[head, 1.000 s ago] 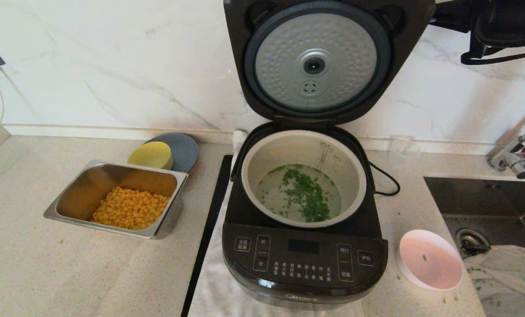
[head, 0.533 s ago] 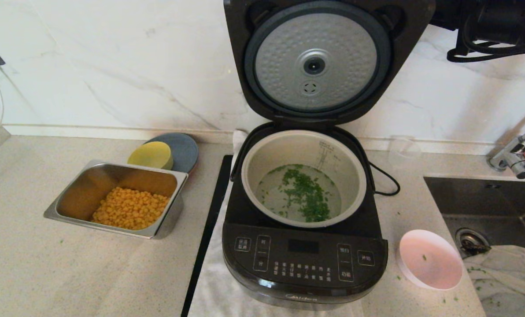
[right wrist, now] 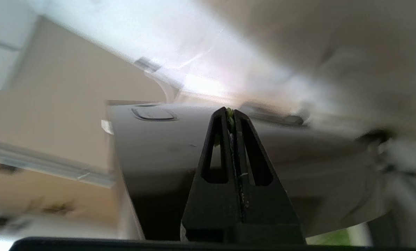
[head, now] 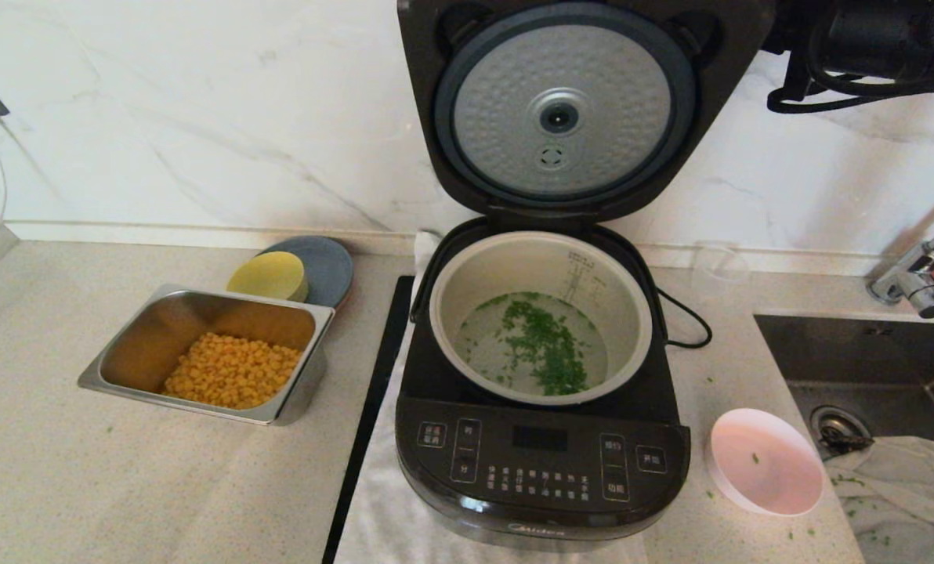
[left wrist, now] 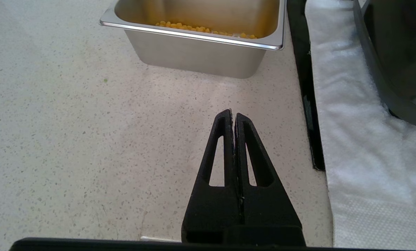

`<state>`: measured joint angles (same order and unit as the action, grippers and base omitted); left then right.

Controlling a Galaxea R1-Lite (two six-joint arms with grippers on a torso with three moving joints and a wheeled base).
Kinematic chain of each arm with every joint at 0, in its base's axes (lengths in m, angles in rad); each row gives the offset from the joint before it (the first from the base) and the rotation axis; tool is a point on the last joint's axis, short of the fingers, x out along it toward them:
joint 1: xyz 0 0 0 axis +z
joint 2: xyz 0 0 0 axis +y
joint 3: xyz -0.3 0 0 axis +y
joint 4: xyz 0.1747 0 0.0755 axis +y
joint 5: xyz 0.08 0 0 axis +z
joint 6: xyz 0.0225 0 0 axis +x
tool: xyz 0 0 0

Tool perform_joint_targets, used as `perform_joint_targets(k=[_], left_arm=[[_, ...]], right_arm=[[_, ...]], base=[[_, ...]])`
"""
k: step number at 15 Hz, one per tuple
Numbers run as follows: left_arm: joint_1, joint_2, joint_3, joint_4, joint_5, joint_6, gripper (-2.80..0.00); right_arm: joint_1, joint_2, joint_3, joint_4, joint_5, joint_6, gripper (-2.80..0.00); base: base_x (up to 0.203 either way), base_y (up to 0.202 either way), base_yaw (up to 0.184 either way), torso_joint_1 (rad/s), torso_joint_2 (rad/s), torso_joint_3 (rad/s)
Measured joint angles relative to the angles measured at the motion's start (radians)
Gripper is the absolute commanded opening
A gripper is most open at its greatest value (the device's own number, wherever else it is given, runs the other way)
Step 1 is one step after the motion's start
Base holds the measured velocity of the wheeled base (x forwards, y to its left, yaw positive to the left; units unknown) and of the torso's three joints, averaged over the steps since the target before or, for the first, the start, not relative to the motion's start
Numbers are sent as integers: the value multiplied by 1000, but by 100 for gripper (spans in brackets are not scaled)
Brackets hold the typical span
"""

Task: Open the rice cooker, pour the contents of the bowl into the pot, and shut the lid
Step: Close the rice cooker

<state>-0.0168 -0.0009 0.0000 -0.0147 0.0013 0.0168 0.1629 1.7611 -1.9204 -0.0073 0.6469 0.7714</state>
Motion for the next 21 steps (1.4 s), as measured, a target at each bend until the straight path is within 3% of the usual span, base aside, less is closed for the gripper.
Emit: perform_joint_targets(k=[3,10,17,21], left_arm=[[0,0,0,0,0,0,-280],[0,0,0,0,0,0,-280],[0,0,0,0,0,0,-280],[0,0,0,0,0,0,-280]], right_arm=[[10,-32,15,50,63,54,-280],[24,-133,216,89,90,54,-280],[111,-200,481,79,88,30,-280],[118,-250,668,80,87,-50,-280]], base=[[0,0,0,0,0,0],[0,0,0,0,0,0],[0,0,0,0,0,0],[0,0,0,0,0,0]])
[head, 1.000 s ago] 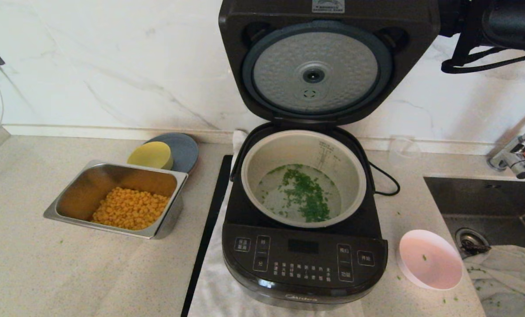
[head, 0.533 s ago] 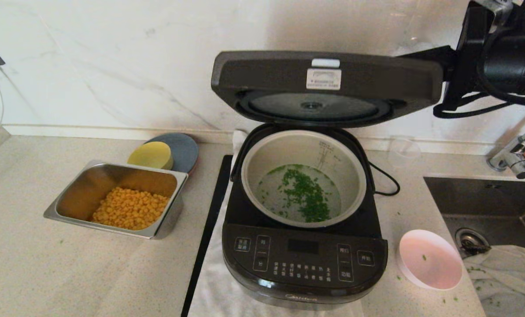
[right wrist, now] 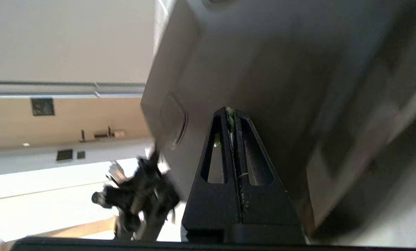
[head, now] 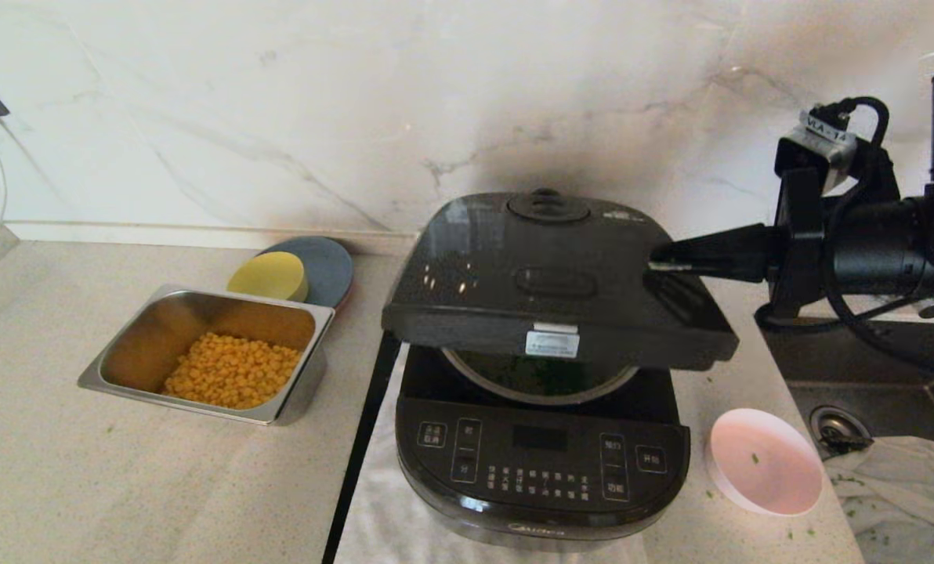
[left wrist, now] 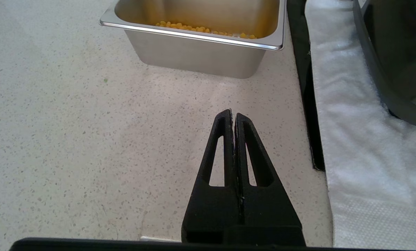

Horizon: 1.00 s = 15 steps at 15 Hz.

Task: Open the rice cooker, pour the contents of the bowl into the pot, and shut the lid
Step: Close the rice cooker

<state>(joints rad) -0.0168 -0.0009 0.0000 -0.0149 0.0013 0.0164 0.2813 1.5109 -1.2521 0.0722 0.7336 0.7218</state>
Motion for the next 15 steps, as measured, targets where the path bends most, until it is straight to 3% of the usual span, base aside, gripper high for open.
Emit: perform_joint_targets(k=[3,8,15], left_arm=[[0,0,0,0,0,0,-280],[0,0,0,0,0,0,-280],[0,0,0,0,0,0,-280]], right_arm=[[1,-24,112,-11,0,-8,-280],[7,-13,258,-148,0,-6,-280],[24,31,302,-179,1,-5,-280]], base=[[0,0,0,0,0,0],[0,0,0,0,0,0],[0,0,0,0,0,0]])
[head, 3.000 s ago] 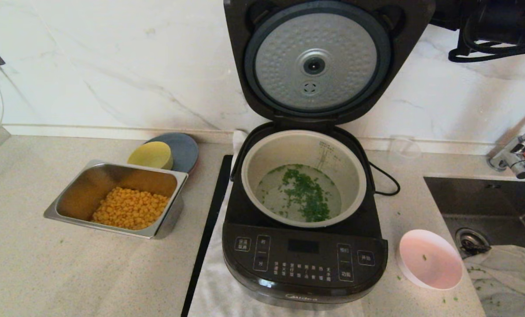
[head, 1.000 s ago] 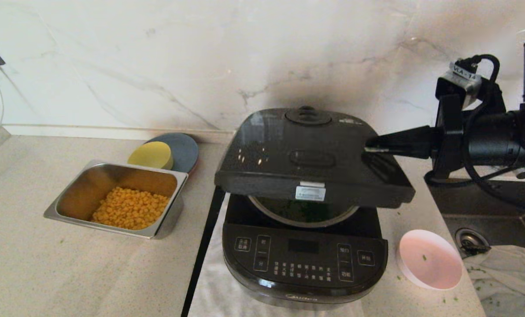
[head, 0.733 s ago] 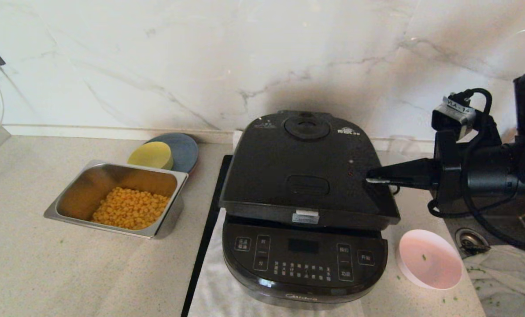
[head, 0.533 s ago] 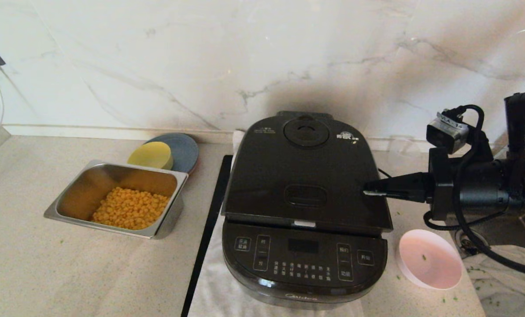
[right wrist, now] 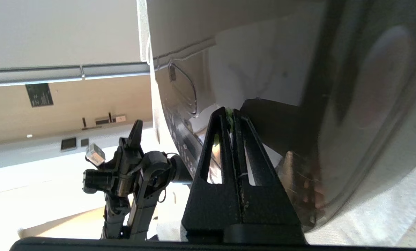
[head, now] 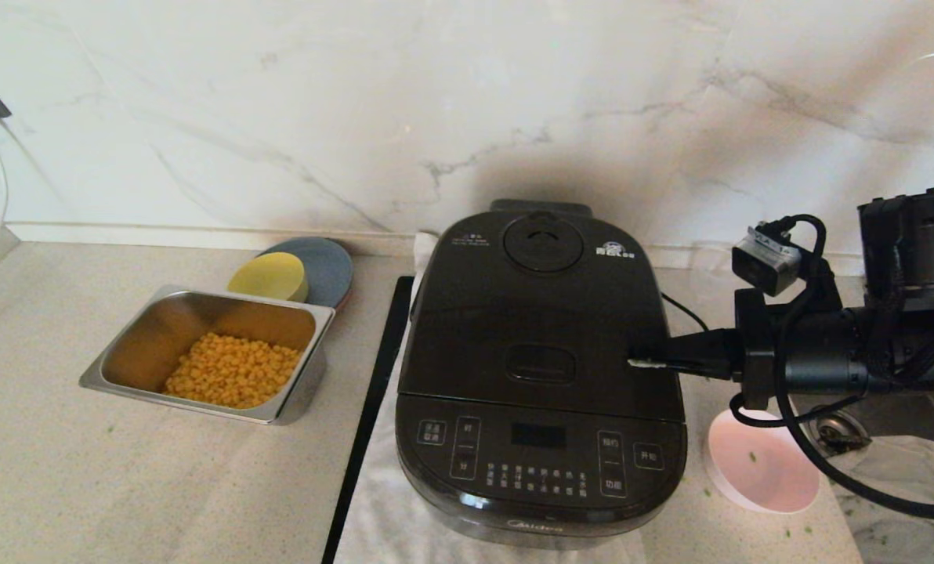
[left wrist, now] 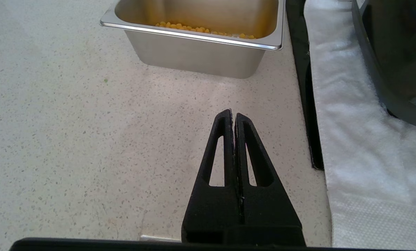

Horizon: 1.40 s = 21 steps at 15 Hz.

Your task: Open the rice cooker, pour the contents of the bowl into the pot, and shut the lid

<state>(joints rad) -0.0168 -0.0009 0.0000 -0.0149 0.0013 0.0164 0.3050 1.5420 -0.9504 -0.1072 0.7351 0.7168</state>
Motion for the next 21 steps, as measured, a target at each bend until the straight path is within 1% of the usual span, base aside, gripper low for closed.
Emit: perform_joint_targets(k=[4,8,10,12,14,15,16,17,19,20,21], left_arm=[[0,0,0,0,0,0,-280],[0,0,0,0,0,0,-280],[0,0,0,0,0,0,-280],[0,0,0,0,0,1,-280],[0,0,0,0,0,1,-280],[0,0,0,0,0,0,-280],[0,0,0,0,0,0,-280],[0,0,0,0,0,0,-280],[0,0,0,0,0,1,-280],[0,0,0,0,0,0,-280],[0,0,0,0,0,0,-280]], right_arm=[[7,18,8,-1,-1,0,-280],[6,-23,-8,3,-10,9,-280],[5,-71,-48,8,-23,38,-280],[9,-118,-110,47,-56,75,-280],[13,-151,-214,164,-88,71,-280],[16,-158,-282,249,-110,51,-280],[26,-159,-365,362,-147,19,-280],[43,-155,-451,482,-199,-11,-280],[107,-142,-589,728,-333,-52,-280],[147,-140,-619,836,-386,-63,-280],[184,-142,-617,914,-409,-70,-280]], base=[[0,0,0,0,0,0],[0,0,0,0,0,0],[0,0,0,0,0,0],[0,0,0,0,0,0],[0,0,0,0,0,0],[0,0,0,0,0,0],[0,0,0,0,0,0],[0,0,0,0,0,0],[0,0,0,0,0,0],[0,0,0,0,0,0],[0,0,0,0,0,0]])
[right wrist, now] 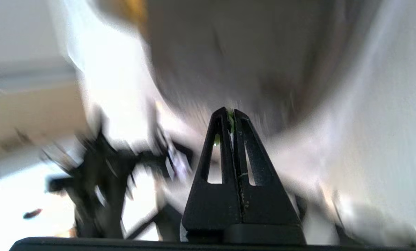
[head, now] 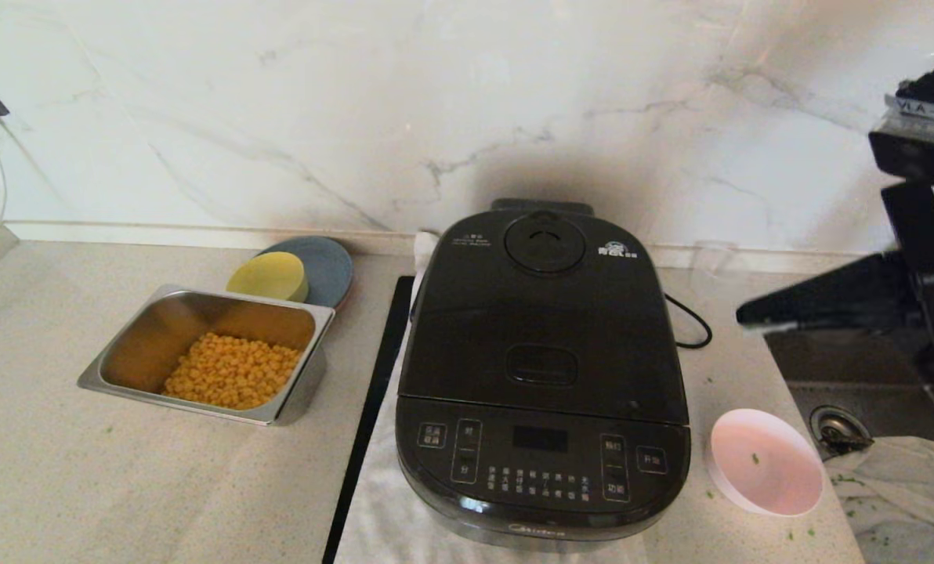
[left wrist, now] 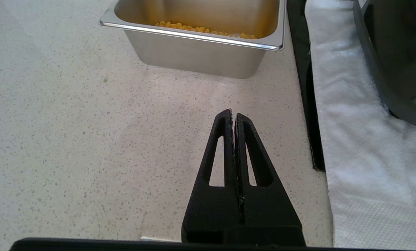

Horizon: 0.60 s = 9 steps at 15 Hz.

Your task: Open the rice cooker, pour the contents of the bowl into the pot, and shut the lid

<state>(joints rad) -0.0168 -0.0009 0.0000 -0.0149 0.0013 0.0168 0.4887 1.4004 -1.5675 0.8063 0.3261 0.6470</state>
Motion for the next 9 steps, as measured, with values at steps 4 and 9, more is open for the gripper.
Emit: perform_joint_targets(k=[4,9], left_arm=[[0,0,0,0,0,0,-280],[0,0,0,0,0,0,-280]], right_arm=[[130,-15,163,58,-7,-8,-280],[193,-18,303,-61,25,-9,-280]], base=[[0,0,0,0,0,0],[0,0,0,0,0,0]])
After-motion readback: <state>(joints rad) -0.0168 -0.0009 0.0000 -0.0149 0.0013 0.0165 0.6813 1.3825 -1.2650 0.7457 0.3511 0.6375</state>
